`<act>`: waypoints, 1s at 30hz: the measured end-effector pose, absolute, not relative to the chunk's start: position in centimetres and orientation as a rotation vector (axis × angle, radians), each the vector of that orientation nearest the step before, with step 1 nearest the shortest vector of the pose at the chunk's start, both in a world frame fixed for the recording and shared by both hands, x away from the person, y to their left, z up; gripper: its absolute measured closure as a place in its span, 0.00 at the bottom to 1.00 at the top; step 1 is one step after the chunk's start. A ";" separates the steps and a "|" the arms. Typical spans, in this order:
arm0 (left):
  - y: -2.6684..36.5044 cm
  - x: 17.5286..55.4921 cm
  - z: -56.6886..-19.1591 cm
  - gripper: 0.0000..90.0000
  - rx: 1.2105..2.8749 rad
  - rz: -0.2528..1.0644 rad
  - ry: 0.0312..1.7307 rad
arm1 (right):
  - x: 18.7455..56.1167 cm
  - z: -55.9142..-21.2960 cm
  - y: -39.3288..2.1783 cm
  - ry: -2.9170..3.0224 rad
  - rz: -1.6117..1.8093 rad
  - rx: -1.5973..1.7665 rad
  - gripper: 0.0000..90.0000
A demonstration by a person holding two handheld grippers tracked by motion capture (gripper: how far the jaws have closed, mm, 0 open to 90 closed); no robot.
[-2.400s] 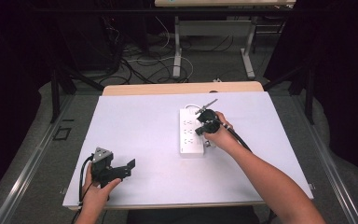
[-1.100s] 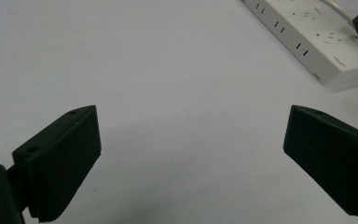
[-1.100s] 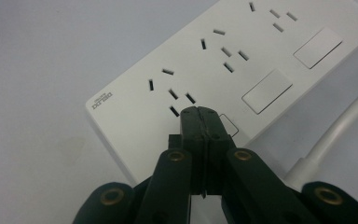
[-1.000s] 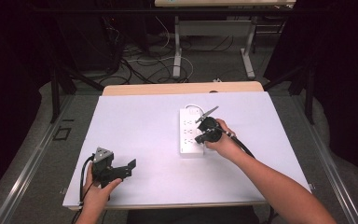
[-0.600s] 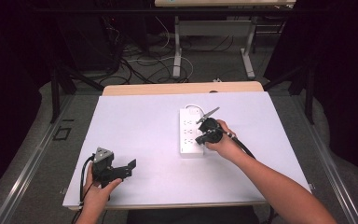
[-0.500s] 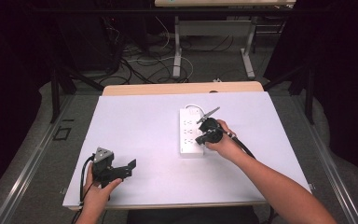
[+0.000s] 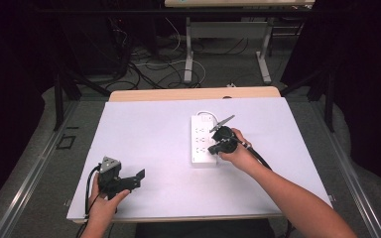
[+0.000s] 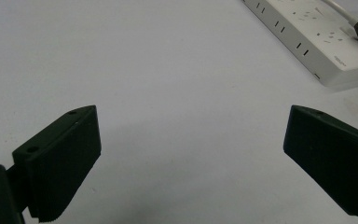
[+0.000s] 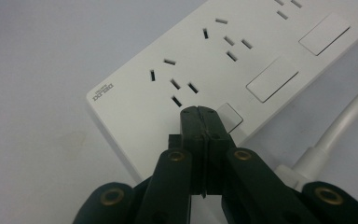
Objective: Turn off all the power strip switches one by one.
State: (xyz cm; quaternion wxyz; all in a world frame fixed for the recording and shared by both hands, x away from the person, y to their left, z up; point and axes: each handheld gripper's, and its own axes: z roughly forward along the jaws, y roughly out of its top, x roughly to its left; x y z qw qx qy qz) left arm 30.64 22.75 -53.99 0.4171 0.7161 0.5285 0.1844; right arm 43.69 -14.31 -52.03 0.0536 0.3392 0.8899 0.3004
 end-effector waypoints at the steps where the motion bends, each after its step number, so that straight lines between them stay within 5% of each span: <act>1: 22.8 30.6 -54.0 0.04 1.801 0.461 1.327 | 43.6 -52.1 -14.3 2.692 0.933 1.046 1.00; 20: 22.8 30.6 -54.0 0.04 1.803 0.462 1.327 | 43.0 -50.9 -15.3 2.648 0.960 1.067 0.94; 30: 22.8 30.6 -54.0 0.04 1.802 0.463 1.327 | 42.3 -50.3 -16.5 2.560 0.974 1.049 0.66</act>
